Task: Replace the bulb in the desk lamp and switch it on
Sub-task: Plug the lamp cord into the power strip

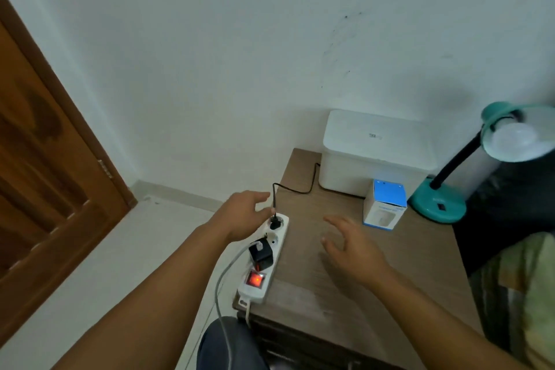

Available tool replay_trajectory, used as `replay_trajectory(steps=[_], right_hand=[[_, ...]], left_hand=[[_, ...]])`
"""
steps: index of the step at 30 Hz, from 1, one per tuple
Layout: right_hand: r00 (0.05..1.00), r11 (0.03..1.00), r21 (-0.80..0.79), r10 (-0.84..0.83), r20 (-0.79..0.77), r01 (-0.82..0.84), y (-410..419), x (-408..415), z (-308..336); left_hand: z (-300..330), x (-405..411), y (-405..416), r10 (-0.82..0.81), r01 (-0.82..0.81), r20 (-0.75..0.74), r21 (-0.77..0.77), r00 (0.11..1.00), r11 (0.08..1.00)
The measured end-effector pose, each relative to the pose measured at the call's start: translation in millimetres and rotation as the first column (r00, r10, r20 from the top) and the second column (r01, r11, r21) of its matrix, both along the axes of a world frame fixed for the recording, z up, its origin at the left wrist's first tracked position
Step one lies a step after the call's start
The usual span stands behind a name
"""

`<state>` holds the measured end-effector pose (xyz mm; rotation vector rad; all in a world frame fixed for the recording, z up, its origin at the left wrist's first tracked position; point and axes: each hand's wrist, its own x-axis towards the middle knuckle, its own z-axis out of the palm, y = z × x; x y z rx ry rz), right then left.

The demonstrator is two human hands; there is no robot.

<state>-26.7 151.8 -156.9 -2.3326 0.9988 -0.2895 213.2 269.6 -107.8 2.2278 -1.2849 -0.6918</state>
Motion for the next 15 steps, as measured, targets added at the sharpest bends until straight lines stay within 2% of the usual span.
replay_trajectory(steps=[5,9,15], right_hand=[[0.996,0.996,0.004,-0.09,-0.022,0.09,1,-48,1],[0.98,0.979,0.032,-0.199,-0.03,0.2,3,-90,-2],[0.937,0.934,0.068,-0.349,-0.028,0.351,4,-159,-14]], left_hand=[[22,-56,-11,-0.079,0.086,0.078,-0.093,0.994,0.992],[16,-108,-26,-0.164,0.179,0.111,-0.137,0.98,0.974],[-17,-185,-48,-0.23,0.23,0.012,-0.094,0.973,0.969]])
